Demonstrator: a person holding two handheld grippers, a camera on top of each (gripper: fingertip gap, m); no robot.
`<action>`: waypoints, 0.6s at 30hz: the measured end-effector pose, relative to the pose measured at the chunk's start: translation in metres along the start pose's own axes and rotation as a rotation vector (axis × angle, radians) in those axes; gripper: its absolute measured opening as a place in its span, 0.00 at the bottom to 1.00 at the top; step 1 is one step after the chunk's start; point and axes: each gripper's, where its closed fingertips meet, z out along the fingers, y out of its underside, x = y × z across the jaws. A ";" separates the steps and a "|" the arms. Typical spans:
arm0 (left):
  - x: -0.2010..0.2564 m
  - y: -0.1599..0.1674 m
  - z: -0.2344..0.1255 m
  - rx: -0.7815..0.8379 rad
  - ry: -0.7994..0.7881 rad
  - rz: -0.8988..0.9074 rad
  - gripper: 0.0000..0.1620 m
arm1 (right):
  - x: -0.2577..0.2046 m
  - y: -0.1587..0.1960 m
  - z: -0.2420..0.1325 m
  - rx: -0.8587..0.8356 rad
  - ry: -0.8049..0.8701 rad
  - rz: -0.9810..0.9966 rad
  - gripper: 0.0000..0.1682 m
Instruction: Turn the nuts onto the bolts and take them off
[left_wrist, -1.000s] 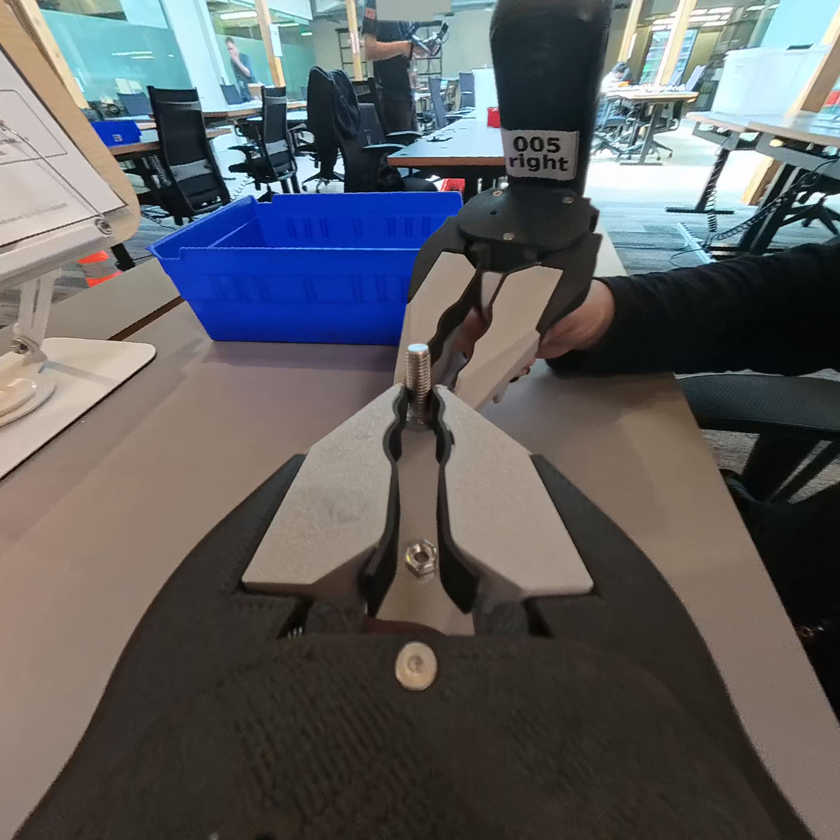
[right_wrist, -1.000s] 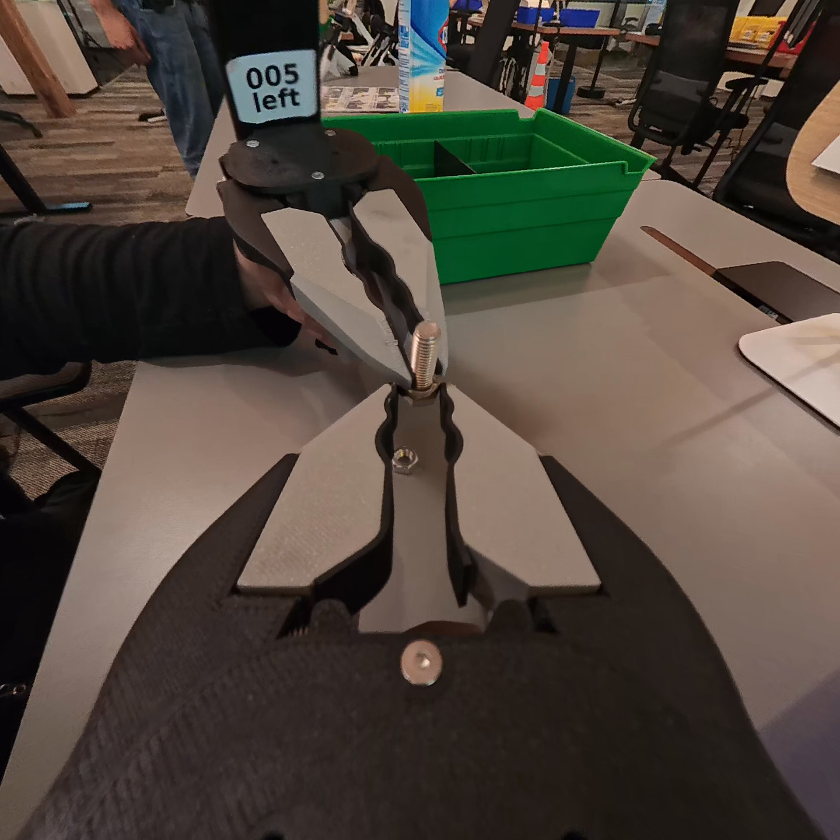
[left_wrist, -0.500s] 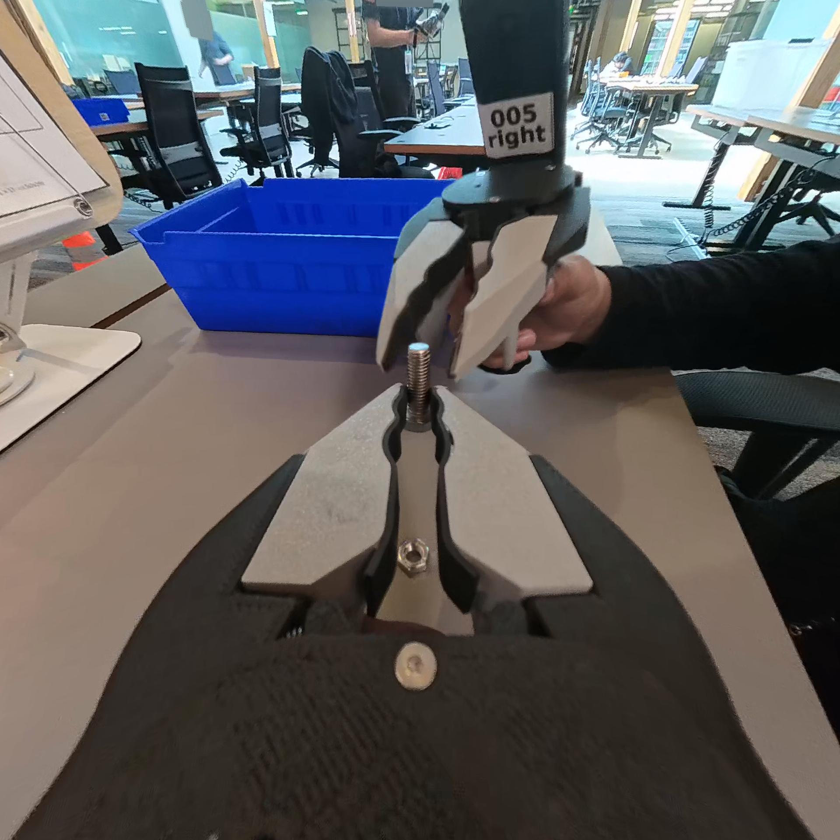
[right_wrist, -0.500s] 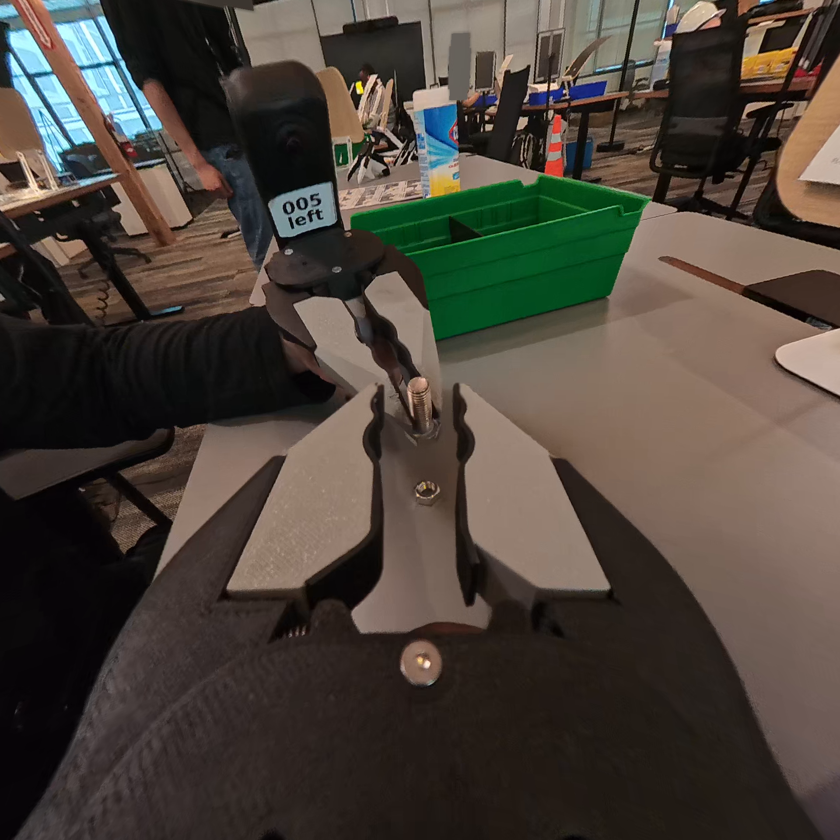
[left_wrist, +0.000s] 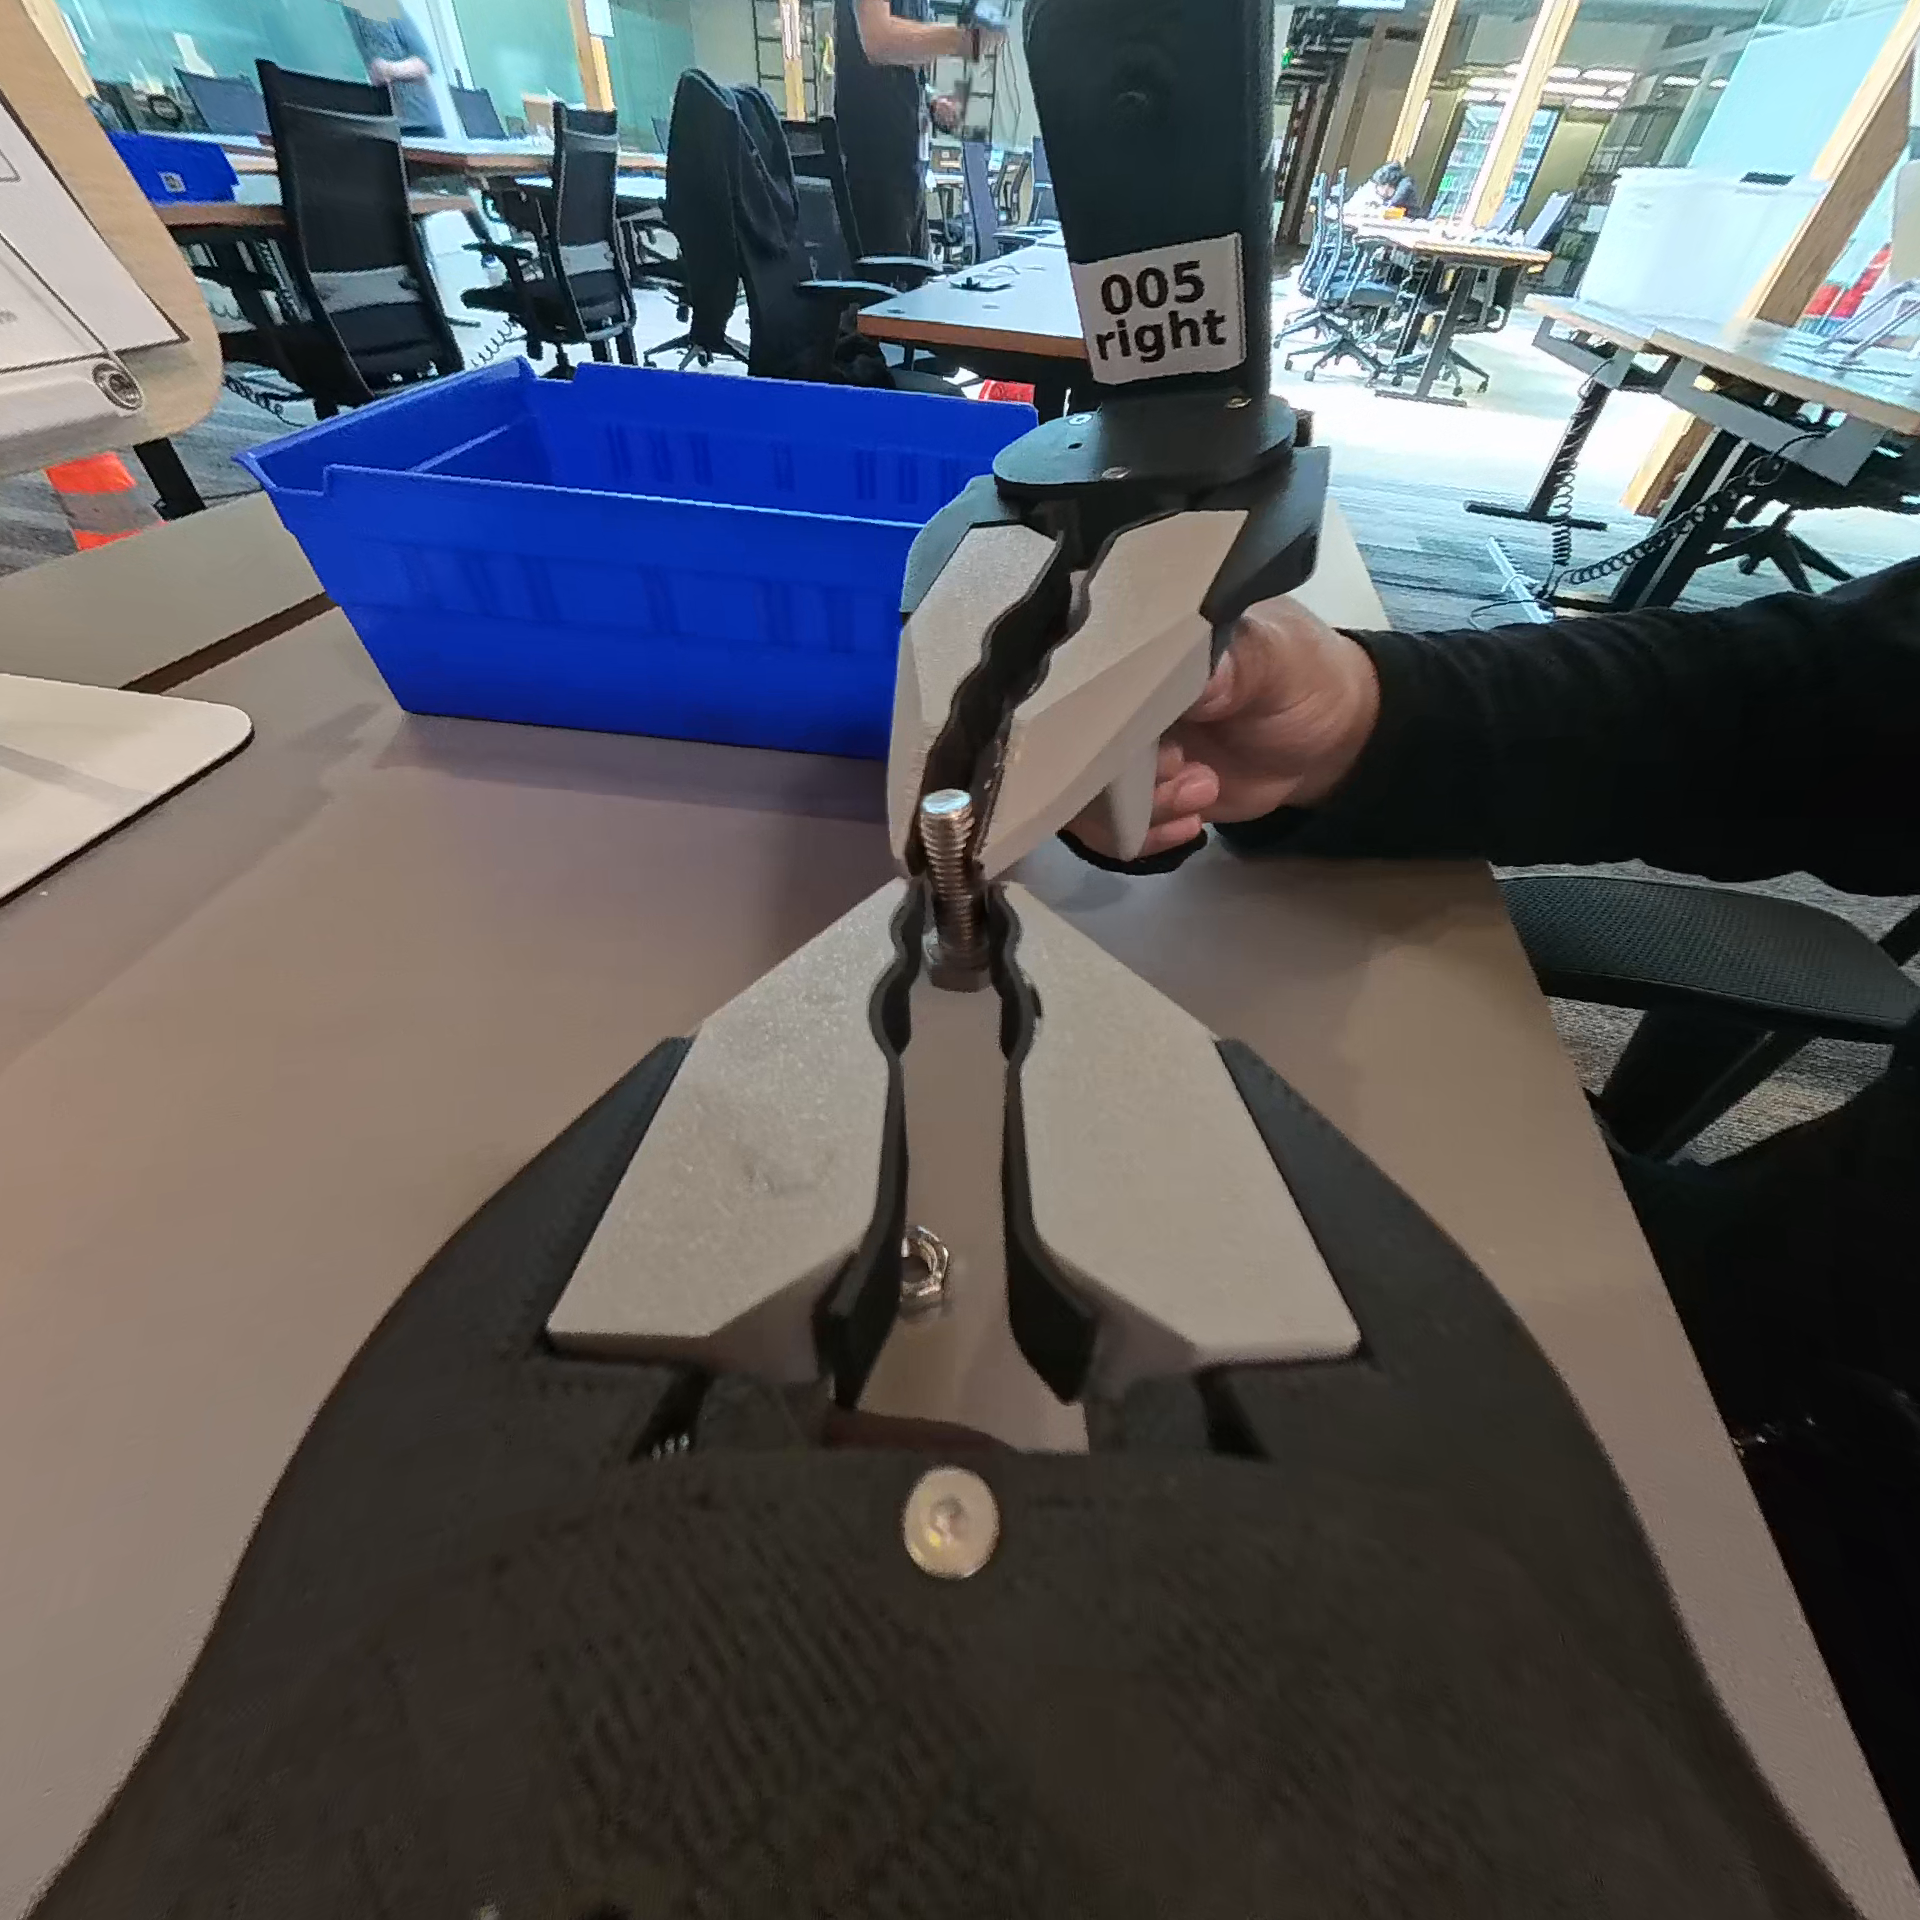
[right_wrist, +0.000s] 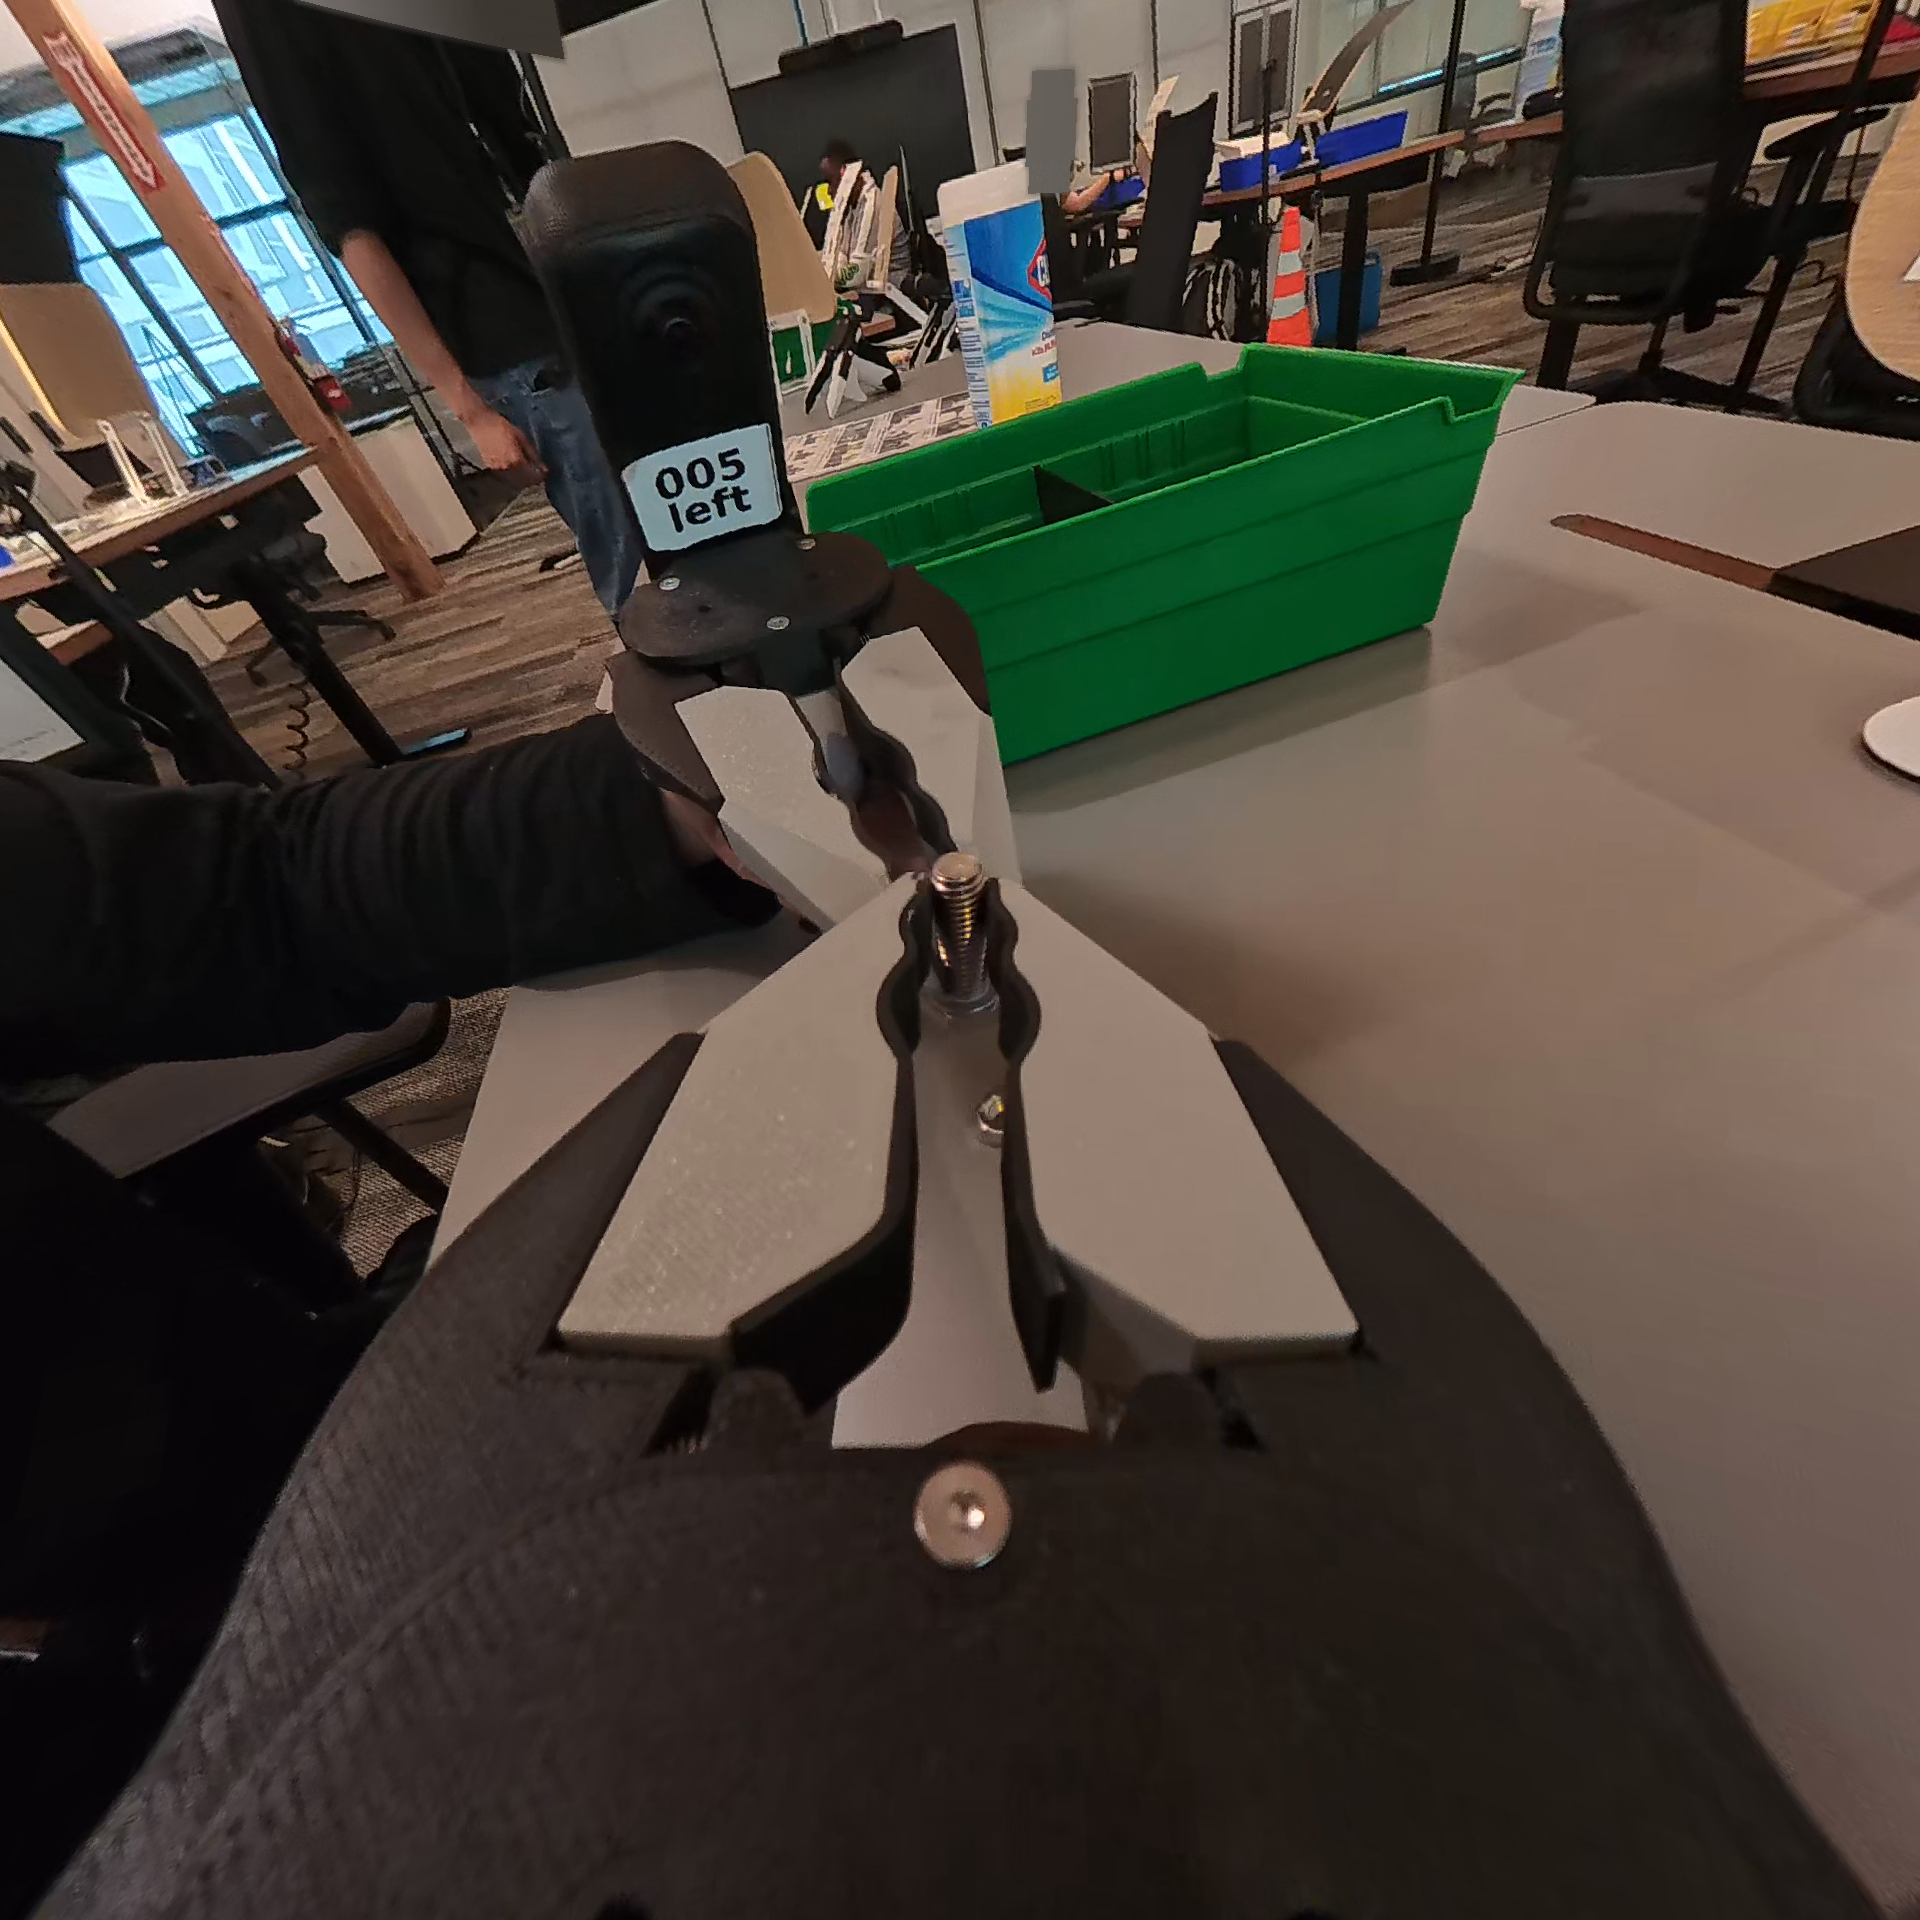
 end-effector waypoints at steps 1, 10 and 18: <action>-0.001 0.001 0.001 -0.004 -0.005 -0.001 0.07 | -0.001 0.000 0.000 0.003 -0.005 0.003 0.04; -0.003 0.004 0.002 -0.019 -0.009 -0.004 0.04 | 0.003 -0.001 0.000 0.005 0.019 -0.006 0.04; -0.003 0.006 0.001 -0.025 0.006 -0.023 0.04 | 0.003 0.000 -0.001 0.001 0.007 0.006 0.04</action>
